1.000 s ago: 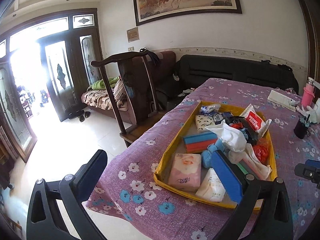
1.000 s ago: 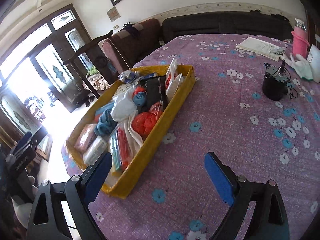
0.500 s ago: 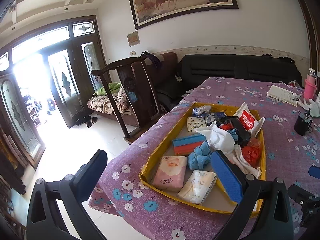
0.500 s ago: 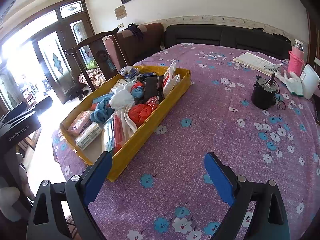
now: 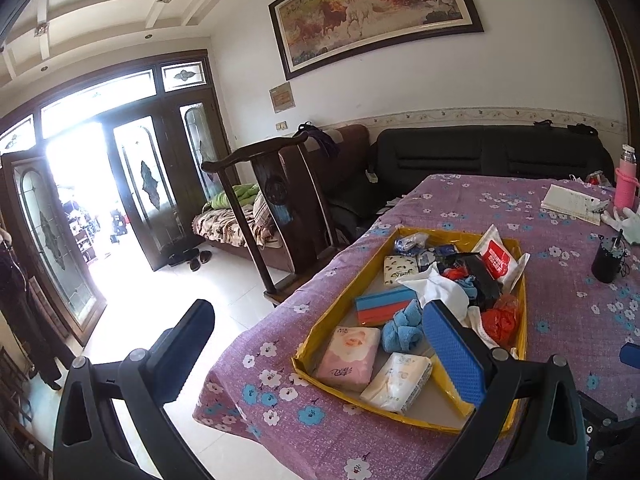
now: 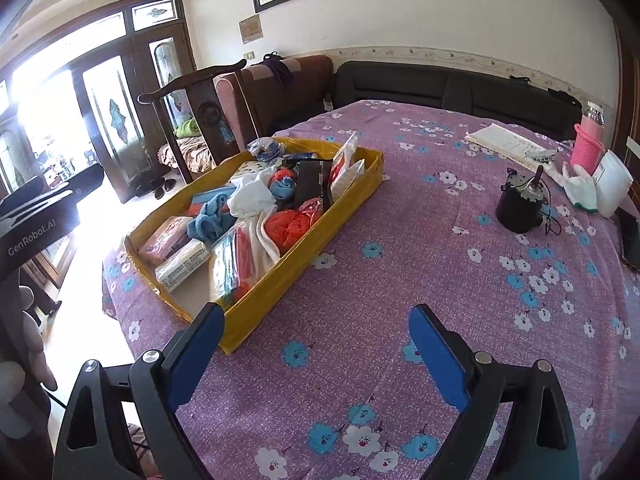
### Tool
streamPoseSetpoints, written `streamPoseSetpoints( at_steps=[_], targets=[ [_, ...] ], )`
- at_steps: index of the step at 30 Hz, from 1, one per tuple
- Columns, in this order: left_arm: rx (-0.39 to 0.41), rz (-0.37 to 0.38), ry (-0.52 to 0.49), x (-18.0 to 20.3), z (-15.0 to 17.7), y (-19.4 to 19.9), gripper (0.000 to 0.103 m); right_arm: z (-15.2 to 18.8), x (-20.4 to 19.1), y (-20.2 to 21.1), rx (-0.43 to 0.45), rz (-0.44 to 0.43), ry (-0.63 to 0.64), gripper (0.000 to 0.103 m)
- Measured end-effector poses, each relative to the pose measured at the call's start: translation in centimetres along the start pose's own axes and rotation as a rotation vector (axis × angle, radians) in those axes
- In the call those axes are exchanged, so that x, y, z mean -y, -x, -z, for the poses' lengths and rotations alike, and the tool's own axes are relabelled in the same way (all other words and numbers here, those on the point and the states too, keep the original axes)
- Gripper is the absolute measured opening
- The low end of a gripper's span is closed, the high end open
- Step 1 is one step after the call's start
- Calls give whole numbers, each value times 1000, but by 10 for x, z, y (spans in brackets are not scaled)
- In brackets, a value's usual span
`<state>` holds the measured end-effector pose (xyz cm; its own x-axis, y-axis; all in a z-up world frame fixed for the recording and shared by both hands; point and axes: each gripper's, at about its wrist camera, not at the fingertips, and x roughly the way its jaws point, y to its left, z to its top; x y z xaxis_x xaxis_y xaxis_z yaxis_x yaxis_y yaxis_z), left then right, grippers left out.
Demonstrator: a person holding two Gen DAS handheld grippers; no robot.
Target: Organize soft objects
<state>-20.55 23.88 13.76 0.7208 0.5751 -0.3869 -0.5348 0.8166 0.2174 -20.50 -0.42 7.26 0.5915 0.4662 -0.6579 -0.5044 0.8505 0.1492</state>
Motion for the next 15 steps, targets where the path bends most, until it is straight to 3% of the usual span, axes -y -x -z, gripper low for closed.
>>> streamPoseSetpoints(
  at_steps=[6, 10, 15],
  targets=[
    [82, -28, 26, -27, -15, 25, 103, -2, 10, 21, 49, 61, -24, 96],
    [143, -91, 30, -75, -11, 42, 103, -1, 35, 39, 68, 145, -62, 99],
    [143, -158, 76, -147, 21, 40, 103, 2, 50, 48, 50, 261, -103, 99]
  ],
)
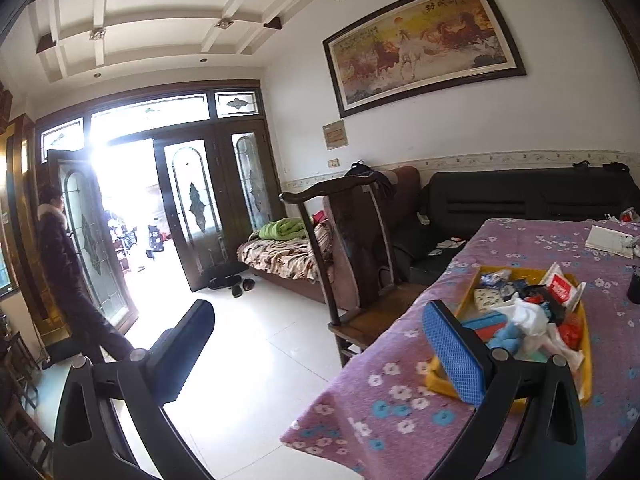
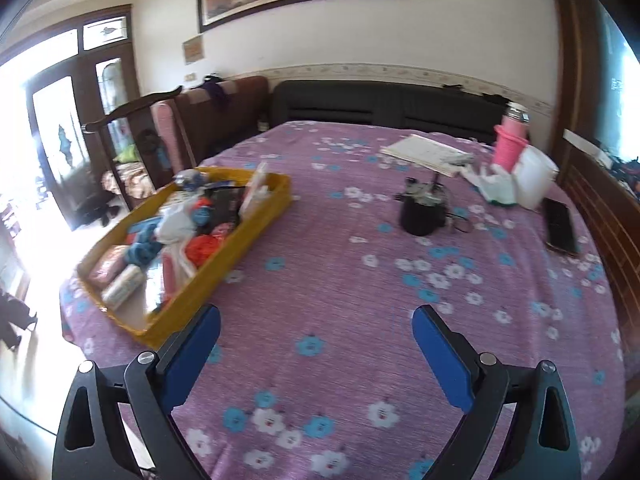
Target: Organize soft objects
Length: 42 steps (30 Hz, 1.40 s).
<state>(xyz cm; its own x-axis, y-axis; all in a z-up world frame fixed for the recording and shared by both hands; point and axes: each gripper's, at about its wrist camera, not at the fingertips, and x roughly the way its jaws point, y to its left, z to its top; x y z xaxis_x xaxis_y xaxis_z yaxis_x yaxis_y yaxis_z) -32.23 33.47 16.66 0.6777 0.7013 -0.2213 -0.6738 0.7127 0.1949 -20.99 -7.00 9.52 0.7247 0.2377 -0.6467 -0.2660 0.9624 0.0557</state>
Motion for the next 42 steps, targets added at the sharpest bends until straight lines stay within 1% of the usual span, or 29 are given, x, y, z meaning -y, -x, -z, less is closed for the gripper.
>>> streamPoseSetpoints(
  at_steps=[2, 5, 9, 11, 12, 14, 16, 19, 20, 23, 25, 27, 30, 31, 34, 36, 38, 39, 42],
  targets=[
    [-2, -46, 13, -28, 14, -9, 103, 0, 0, 4, -3, 54, -12, 99],
    [-19, -94, 46, -68, 36, -25, 103, -5, -8, 11, 0, 130, -23, 99],
    [-76, -144, 175, -128, 77, -54, 103, -20, -15, 27, 22, 226, -48, 99],
    [-115, -172, 233, -151, 99, -68, 103, -31, -18, 39, 41, 318, -59, 99],
    [-144, -183, 258, -162, 113, -79, 103, -33, -18, 43, 47, 347, -62, 99],
    [-190, -202, 284, -177, 134, -98, 103, -42, -19, 51, 50, 423, -80, 100],
    [-219, -216, 290, -185, 150, -113, 103, -46, -18, 56, 51, 470, -105, 100],
    [-244, -251, 309, -201, 169, -131, 103, -53, -21, 62, 50, 502, -155, 100],
    [-244, -262, 316, -205, 172, -134, 103, -55, -23, 61, 47, 503, -167, 100],
    [-225, -303, 351, -217, 174, -139, 103, -57, -36, 50, 16, 465, -181, 101],
    [-189, -318, 369, -220, 167, -138, 103, -55, -50, 41, -4, 438, -155, 101],
    [-148, -317, 375, -216, 153, -133, 103, -49, -64, 34, -17, 414, -112, 101],
    [-100, -282, 356, -195, 125, -136, 103, -37, -81, 25, -29, 384, -43, 101],
    [-93, -275, 348, -187, 116, -144, 103, -32, -85, 24, -31, 373, -25, 101],
    [-69, -243, 308, -160, 95, -143, 103, -20, -90, 17, -39, 332, 11, 101],
    [-50, -224, 294, -143, 84, -136, 103, -13, -91, 10, -48, 276, 21, 101],
    [-24, -186, 294, -122, 67, -126, 103, -8, -92, 4, -47, 217, 26, 101],
    [-14, -181, 292, -116, 63, -121, 103, -7, -93, 2, -45, 195, 30, 101],
    [61, -177, 278, -90, 33, -88, 103, -3, -101, -4, -21, 88, 62, 101]
  ],
)
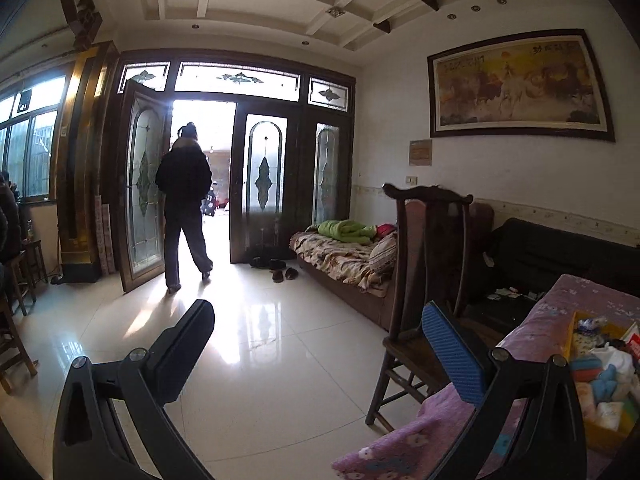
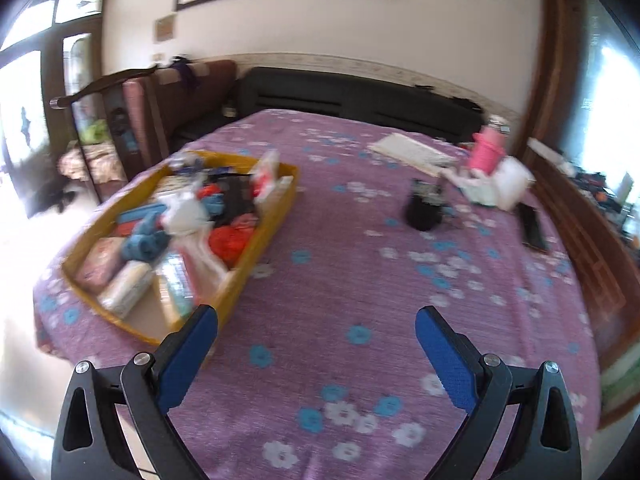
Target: Organize soft objects
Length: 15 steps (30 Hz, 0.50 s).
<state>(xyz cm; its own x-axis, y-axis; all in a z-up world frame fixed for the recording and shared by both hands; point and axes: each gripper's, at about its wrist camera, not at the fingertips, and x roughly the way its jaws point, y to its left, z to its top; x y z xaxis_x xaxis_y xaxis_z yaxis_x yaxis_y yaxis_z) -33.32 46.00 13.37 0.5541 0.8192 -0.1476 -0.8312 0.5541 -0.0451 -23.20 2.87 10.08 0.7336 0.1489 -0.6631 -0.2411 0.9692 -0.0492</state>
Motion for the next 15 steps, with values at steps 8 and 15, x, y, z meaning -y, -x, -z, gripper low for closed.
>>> streamPoseSetpoints(
  at_steps=[8, 15],
  targets=[
    [49, 298, 31, 80, -42, 99, 103, 6, -18, -2, 58, -221, 77, 101],
    [-123, 428, -198, 193, -24, 121, 103, 37, 19, -5, 69, -264, -26, 101]
  ],
)
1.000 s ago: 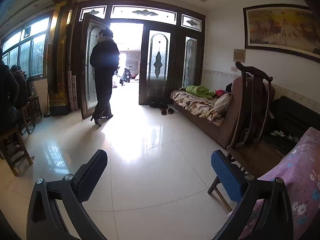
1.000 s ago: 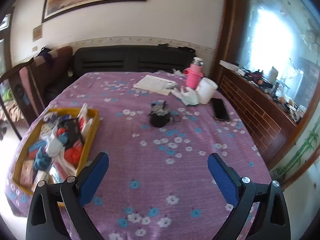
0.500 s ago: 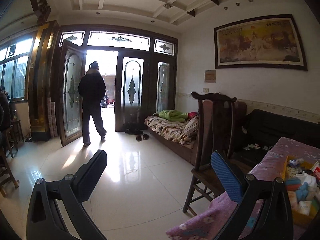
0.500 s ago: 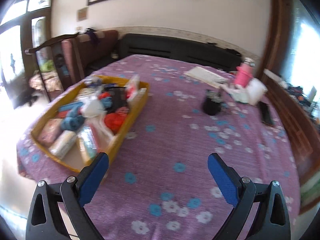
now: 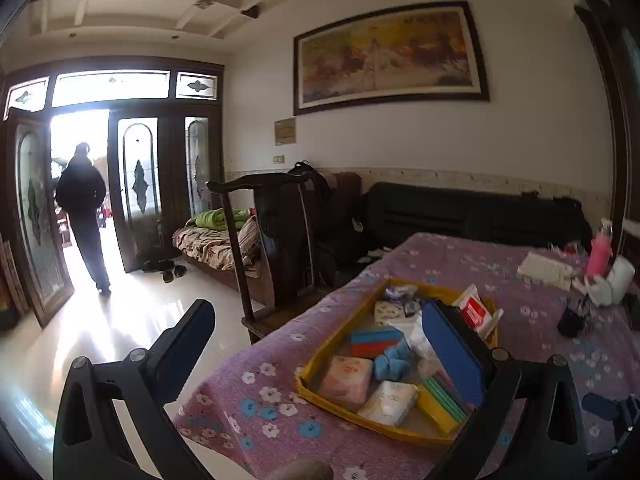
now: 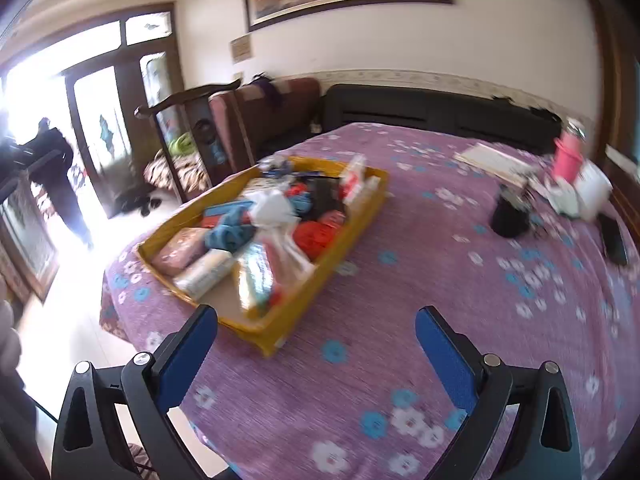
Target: Organize soft objects
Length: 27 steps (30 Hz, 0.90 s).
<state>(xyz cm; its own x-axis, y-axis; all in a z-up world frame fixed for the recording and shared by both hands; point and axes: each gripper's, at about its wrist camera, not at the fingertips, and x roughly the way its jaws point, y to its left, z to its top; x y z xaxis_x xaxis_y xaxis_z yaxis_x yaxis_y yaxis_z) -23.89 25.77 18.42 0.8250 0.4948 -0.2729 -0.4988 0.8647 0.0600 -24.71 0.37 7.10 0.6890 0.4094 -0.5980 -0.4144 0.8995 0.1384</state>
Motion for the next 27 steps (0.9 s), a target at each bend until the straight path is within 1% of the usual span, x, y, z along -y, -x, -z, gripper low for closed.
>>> streamPoseSetpoints(
  at_steps=[1, 3, 4, 6, 8, 10, 15, 18, 22, 27],
  targets=[
    [-43, 20, -35, 18, 1, -6, 103, 3, 7, 1, 1, 13, -13, 101],
    [-115, 56, -59, 33, 6, -15, 103, 8, 17, 2, 6, 45, -22, 101],
    [-142, 51, -73, 42, 11, -20, 103, 9, 19, 3, 10, 62, -17, 101],
    [-160, 46, -95, 53, 23, -16, 103, 11, 21, 5, 22, 95, 0, 101],
    [-182, 36, -106, 53, 27, -19, 103, 12, 18, 4, 32, 127, 32, 102],
    [-202, 36, -109, 51, 32, -21, 103, 12, 17, 2, 31, 137, 52, 102],
    [-275, 29, -103, 40, 38, -37, 103, 7, 10, -7, 12, 120, 79, 102],
    [-310, 33, -86, 35, 45, -47, 103, -5, 4, -13, 1, 130, 106, 102],
    [-340, 34, -69, 28, 51, -58, 103, -16, -6, -21, -10, 139, 131, 102],
    [-370, 31, -53, 21, 56, -67, 103, -18, -19, -25, -11, 130, 149, 102]
  ],
)
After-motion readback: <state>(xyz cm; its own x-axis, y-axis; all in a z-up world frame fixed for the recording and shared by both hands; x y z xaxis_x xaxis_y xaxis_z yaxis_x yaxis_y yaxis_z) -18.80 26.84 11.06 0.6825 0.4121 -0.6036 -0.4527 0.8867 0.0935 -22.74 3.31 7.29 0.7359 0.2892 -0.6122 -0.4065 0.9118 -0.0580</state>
